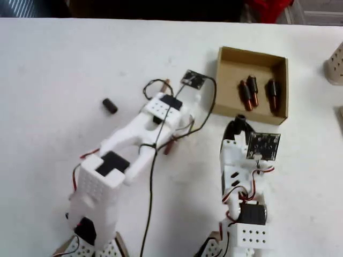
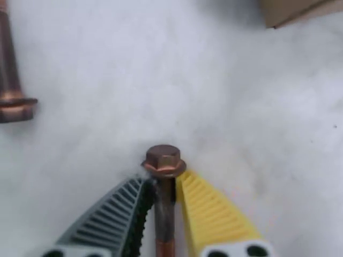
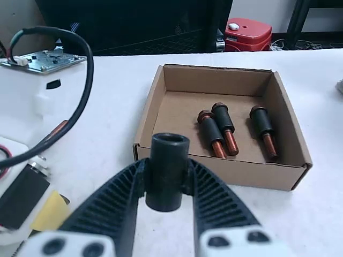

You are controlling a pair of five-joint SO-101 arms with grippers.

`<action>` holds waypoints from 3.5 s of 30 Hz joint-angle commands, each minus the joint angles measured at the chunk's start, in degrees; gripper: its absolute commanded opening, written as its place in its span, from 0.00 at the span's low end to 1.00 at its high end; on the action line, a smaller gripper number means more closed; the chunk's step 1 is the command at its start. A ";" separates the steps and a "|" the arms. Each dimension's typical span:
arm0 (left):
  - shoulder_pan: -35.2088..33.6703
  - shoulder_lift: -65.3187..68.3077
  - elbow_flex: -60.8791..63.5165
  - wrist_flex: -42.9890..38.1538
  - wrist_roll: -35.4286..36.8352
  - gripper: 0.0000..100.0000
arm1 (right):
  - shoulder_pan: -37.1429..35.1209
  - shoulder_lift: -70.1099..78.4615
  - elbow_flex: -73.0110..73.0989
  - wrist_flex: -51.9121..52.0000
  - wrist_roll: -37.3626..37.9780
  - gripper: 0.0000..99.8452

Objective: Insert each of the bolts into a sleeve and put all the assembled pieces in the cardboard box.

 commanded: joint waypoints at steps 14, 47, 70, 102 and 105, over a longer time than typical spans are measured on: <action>-5.49 -33.27 31.74 -17.58 -5.10 0.02 | -17.36 -1.63 0.44 0.92 0.53 0.02; -21.49 -54.11 78.42 -107.87 4.75 0.02 | -36.88 -1.10 0.44 -10.95 0.18 0.02; -6.29 -110.81 79.82 -56.44 2.73 0.02 | -33.71 -1.10 0.44 -8.84 0.18 0.02; 2.86 -94.37 68.13 -49.05 6.59 0.02 | -34.15 -1.19 0.44 -7.60 0.35 0.02; 2.95 -94.37 69.27 -48.53 6.59 0.02 | -34.15 -1.19 0.44 -7.60 0.35 0.02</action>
